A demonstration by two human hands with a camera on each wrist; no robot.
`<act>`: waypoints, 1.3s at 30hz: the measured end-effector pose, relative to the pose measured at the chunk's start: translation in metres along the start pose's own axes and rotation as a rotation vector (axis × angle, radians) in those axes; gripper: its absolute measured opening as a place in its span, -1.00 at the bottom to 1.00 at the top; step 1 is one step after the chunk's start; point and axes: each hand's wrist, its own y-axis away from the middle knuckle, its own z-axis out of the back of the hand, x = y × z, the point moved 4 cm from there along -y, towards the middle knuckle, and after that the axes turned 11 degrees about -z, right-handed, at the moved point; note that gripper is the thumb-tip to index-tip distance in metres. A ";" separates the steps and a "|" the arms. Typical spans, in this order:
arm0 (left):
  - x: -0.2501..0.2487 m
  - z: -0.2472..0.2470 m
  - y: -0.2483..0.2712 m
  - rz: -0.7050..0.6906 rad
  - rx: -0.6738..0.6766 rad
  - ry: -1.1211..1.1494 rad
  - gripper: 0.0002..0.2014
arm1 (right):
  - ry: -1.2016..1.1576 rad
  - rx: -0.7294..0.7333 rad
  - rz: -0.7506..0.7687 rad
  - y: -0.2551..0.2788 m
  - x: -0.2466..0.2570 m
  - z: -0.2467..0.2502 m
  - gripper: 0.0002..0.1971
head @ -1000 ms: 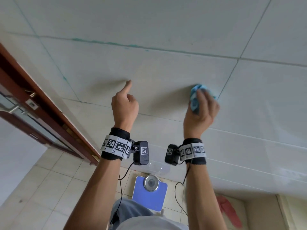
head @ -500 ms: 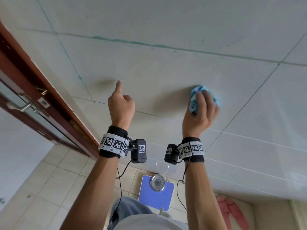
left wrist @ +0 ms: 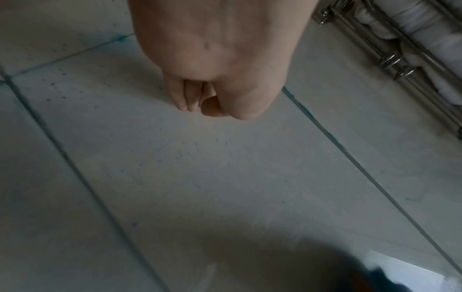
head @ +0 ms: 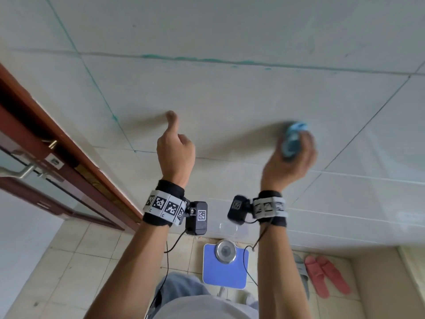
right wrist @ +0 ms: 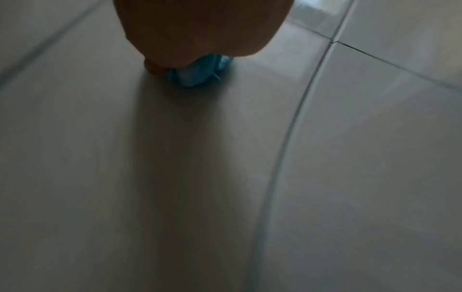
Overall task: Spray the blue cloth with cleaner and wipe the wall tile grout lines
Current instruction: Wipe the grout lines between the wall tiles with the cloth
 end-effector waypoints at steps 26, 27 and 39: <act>0.054 0.083 -0.034 -0.261 -0.050 0.086 -0.45 | -0.156 0.032 -0.306 0.082 0.090 -0.055 -0.63; 0.055 0.085 -0.035 -0.264 -0.060 0.078 -0.45 | -0.157 0.099 -0.278 0.096 0.093 -0.063 -0.63; 0.103 0.119 -0.037 -0.127 -0.283 0.042 -0.36 | -0.187 0.192 -0.044 0.109 0.116 -0.085 -0.64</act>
